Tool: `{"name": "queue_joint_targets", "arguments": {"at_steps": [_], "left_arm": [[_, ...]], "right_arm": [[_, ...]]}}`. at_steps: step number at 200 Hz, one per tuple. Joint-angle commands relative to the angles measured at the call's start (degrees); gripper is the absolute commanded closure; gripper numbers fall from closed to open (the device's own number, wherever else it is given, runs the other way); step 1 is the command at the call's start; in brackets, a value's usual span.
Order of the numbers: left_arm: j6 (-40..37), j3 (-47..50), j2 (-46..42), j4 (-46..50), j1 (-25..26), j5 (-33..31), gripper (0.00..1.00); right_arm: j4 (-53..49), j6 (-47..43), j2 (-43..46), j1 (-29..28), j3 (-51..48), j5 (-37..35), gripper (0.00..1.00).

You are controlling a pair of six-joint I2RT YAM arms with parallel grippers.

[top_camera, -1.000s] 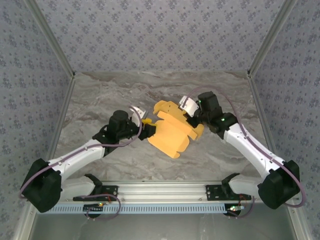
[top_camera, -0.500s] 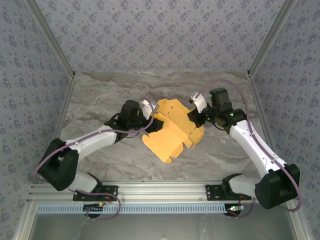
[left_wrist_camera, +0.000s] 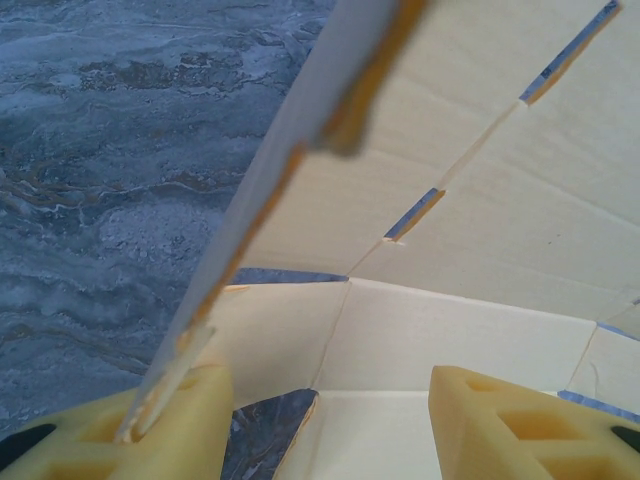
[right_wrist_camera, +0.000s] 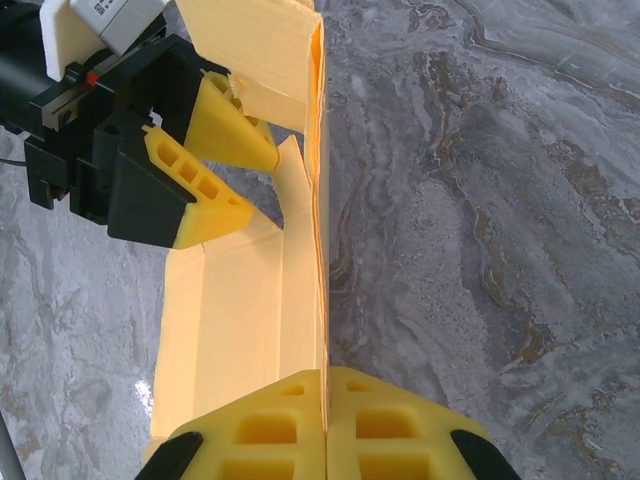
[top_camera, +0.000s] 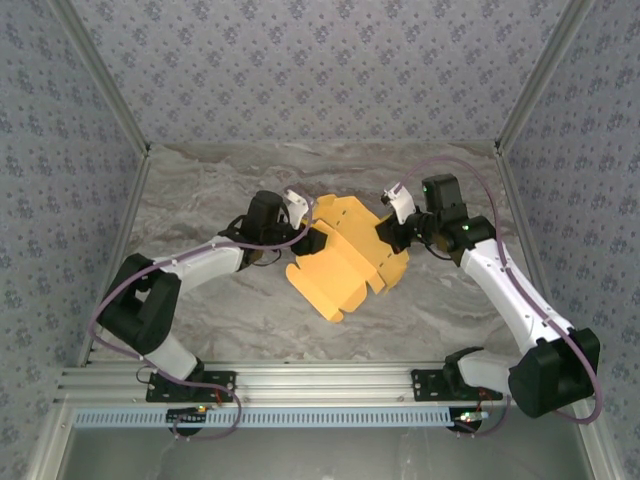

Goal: Fold the paper box

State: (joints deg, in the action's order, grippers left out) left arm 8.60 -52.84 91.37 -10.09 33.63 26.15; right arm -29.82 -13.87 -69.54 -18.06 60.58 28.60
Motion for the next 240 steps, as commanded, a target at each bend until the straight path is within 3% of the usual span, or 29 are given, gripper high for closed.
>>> {"name": "queue_joint_targets", "arguments": {"at_steps": [1, 51, 91, 154, 202, 240], "left_arm": [[0.4, -0.9, -0.5, -1.3, -0.2, -0.3, 0.46], [3.3, 2.6, -2.4, -3.7, -1.3, -8.7, 0.45], [3.8, 2.1, -0.9, -5.7, -1.3, -2.8, 0.45], [6.3, 5.2, -0.9, -11.5, -0.3, 7.3, 0.53], [7.9, 6.9, -0.6, -17.0, 1.2, 11.1, 0.54], [8.4, 5.7, 1.8, -18.2, 2.2, 10.5, 0.53]], "right_arm": [[-0.6, 1.3, -0.5, 0.6, 1.6, 2.0, 1.00], [-0.4, 1.6, -0.9, 0.8, 1.6, 2.3, 1.00], [-0.3, 1.8, -1.3, 0.8, 1.4, 2.2, 1.00], [2.0, 5.0, -1.7, 1.6, 1.4, 1.9, 1.00], [3.7, 7.3, -2.1, 1.7, 1.3, 2.7, 1.00], [4.3, 8.4, -2.3, 1.6, 1.1, 3.6, 1.00]]}}
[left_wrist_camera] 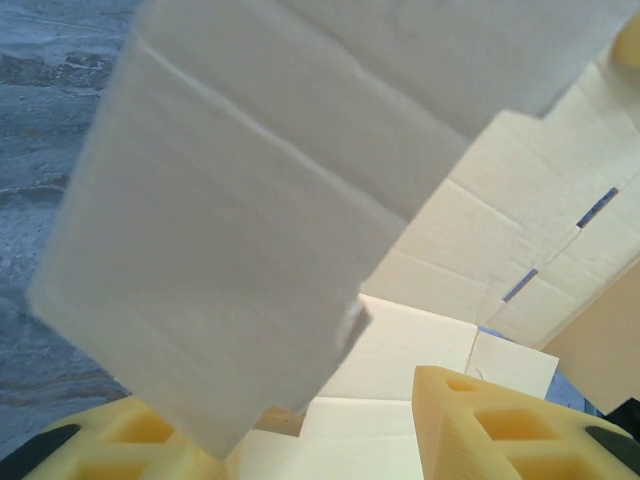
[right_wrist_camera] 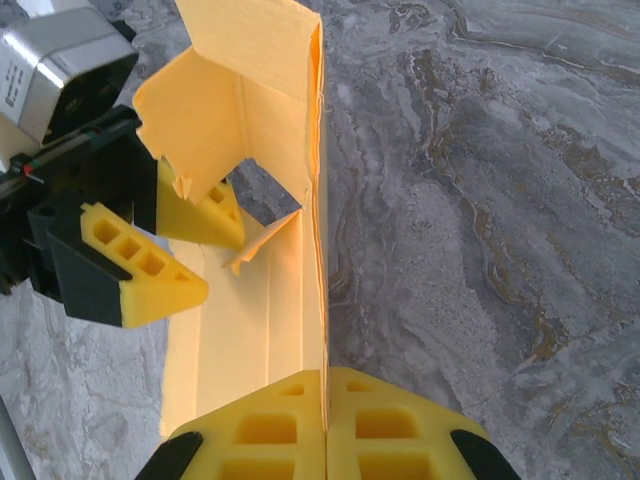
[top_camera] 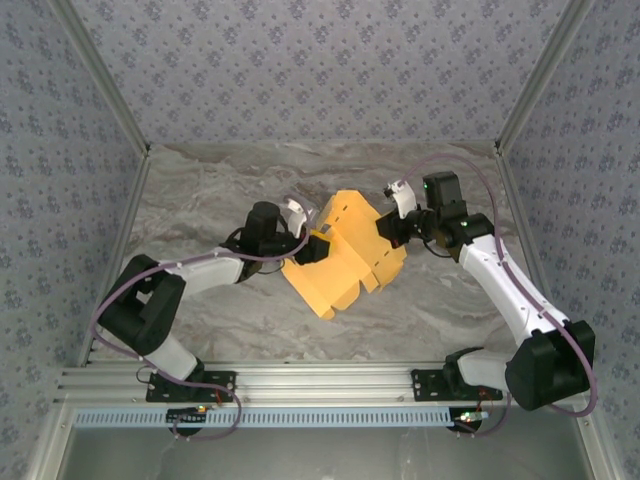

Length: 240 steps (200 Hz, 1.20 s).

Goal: Fold the paper box

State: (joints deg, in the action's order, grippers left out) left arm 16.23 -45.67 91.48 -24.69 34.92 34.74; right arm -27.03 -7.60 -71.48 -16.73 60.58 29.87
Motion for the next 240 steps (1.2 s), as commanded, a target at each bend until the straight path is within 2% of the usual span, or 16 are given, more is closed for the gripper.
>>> {"name": "queue_joint_targets", "arguments": {"at_steps": [1, 93, 111, 148, 172, 212, 240], "left_arm": [[0.7, -1.5, 1.7, -3.6, 0.9, 1.8, 0.53], [0.2, -3.8, 6.0, -3.9, 2.0, -3.9, 0.53], [0.0, -2.9, 4.6, -3.2, 1.9, -4.1, 0.53], [-2.2, 0.5, -2.1, 2.2, 2.0, -7.9, 0.51], [-3.1, 2.8, -7.7, 6.4, 1.9, -9.4, 0.50], [-2.9, 3.7, -16.7, 11.2, 1.9, -6.0, 0.47], [-3.3, -2.1, -15.9, 14.6, 2.3, 0.2, 0.46]], "right_arm": [[1.6, 2.2, -0.3, 0.3, 1.0, 2.4, 1.00], [2.6, 3.2, -0.8, -0.2, -0.4, 4.2, 1.00], [0.5, 1.7, -1.0, 0.0, 0.3, 2.1, 1.00], [-4.8, -2.6, -1.2, -0.8, 2.9, -7.1, 1.00], [-5.4, -3.1, -1.4, -1.2, 3.6, -9.0, 1.00], [-4.5, -3.5, -2.1, -2.6, 3.5, -10.0, 1.00], [-3.9, -3.6, -2.9, -3.4, 3.6, -10.2, 1.00]]}}
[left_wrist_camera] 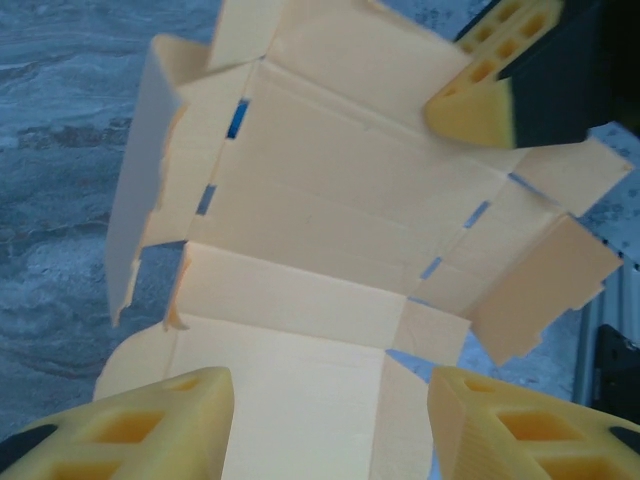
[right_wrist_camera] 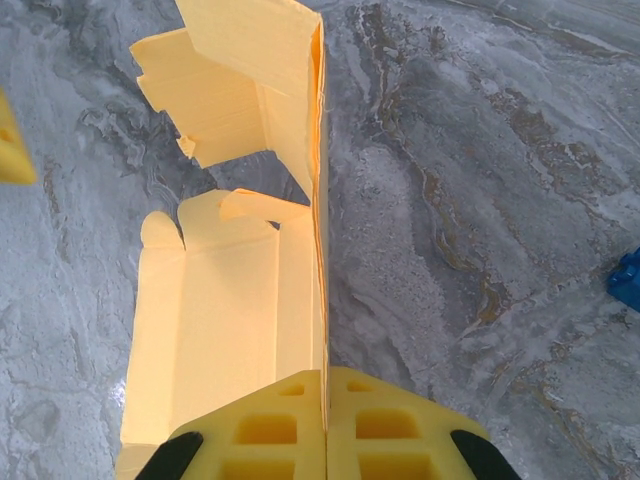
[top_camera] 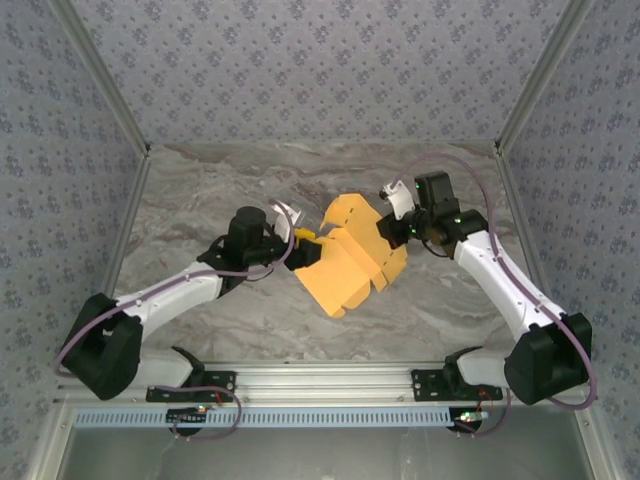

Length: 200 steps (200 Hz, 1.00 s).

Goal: Fold the paper box

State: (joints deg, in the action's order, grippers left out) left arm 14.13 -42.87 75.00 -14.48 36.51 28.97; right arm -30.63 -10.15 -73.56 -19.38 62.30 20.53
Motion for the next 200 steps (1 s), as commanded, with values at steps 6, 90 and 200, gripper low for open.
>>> {"name": "queue_joint_targets", "arguments": {"at_steps": [6, 90, 200], "left_arm": [[-1.2, -6.0, 1.3, 4.5, 0.8, 6.7, 0.46], [3.5, -14.0, 13.8, 3.1, -2.4, 5.1, 0.47], [3.6, -21.3, 19.0, 1.8, -4.9, 11.1, 0.46]], "right_arm": [[-0.2, -0.9, -1.0, -1.0, 1.9, -0.9, 1.00], [-1.4, -1.5, -1.8, -2.3, 3.7, -1.4, 1.00], [-1.3, -3.9, -1.9, -4.4, 3.1, 0.1, 1.00]]}}
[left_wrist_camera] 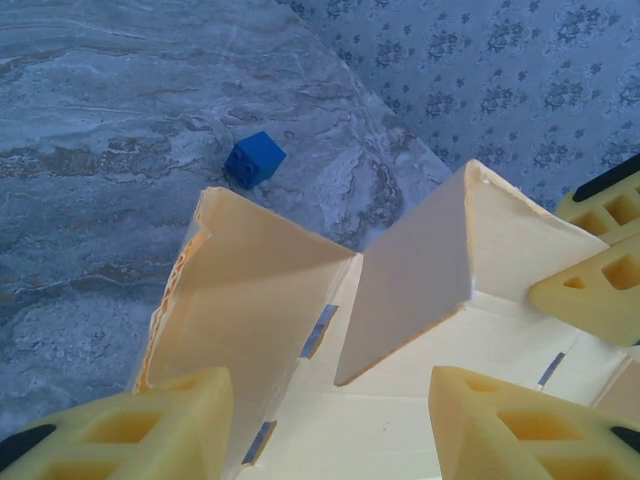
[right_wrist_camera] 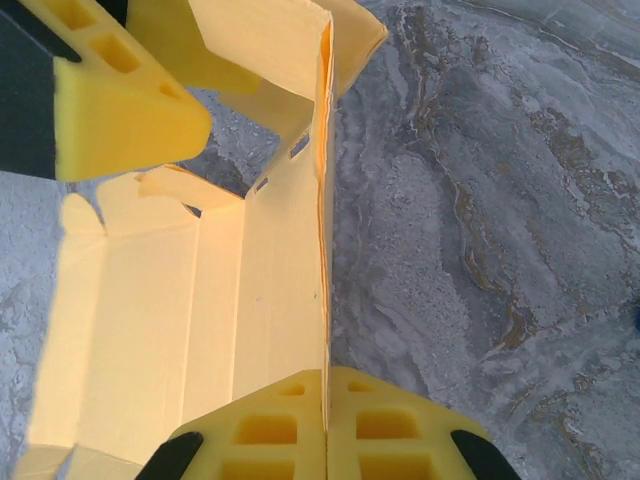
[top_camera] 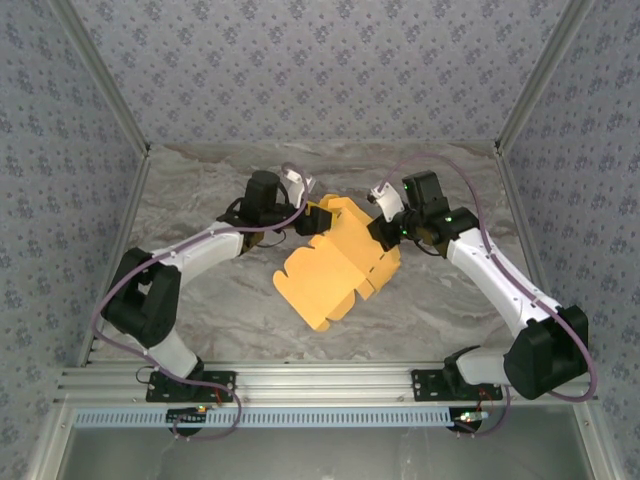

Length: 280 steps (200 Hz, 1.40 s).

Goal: Fold the paper box

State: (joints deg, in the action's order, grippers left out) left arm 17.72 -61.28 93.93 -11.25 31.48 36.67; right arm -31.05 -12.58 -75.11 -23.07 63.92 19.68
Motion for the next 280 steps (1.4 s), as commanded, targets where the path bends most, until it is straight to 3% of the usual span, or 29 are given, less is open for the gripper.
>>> {"name": "queue_joint_targets", "arguments": {"at_steps": [1, 44, 67, 149, 205, 244, 280], "left_arm": [[0.0, -2.9, 0.0, -1.4, 0.1, 3.5, 0.46], [0.0, -3.0, -1.1, -4.2, 0.8, 6.9, 0.47], [-1.7, -2.2, -2.9, -3.7, 1.4, 5.5, 0.48], [1.3, 1.3, -9.6, 1.7, 1.5, -13.1, 0.47], [-1.3, 2.4, -11.8, 0.9, 2.5, -1.5, 0.46], [-4.8, -0.4, -10.8, 5.5, 2.7, -6.7, 0.45], [-6.0, -3.9, -7.3, 7.2, 2.7, -7.5, 0.44]], "right_arm": [[-1.0, -1.5, -0.4, -0.7, 1.5, 1.0, 1.00], [-1.0, -1.4, -1.2, -1.0, 1.6, 0.8, 1.00], [-1.4, -1.5, -1.3, -1.0, 1.6, 0.4, 1.00], [-2.7, -2.0, -1.2, -0.7, 2.7, -0.5, 1.00], [-2.7, -2.0, -1.5, -0.7, 3.6, -0.1, 1.00], [-3.0, -2.1, -1.5, -1.1, 3.9, 0.7, 1.00], [-3.1, -2.2, -1.4, -1.5, 3.8, 0.7, 1.00]]}}
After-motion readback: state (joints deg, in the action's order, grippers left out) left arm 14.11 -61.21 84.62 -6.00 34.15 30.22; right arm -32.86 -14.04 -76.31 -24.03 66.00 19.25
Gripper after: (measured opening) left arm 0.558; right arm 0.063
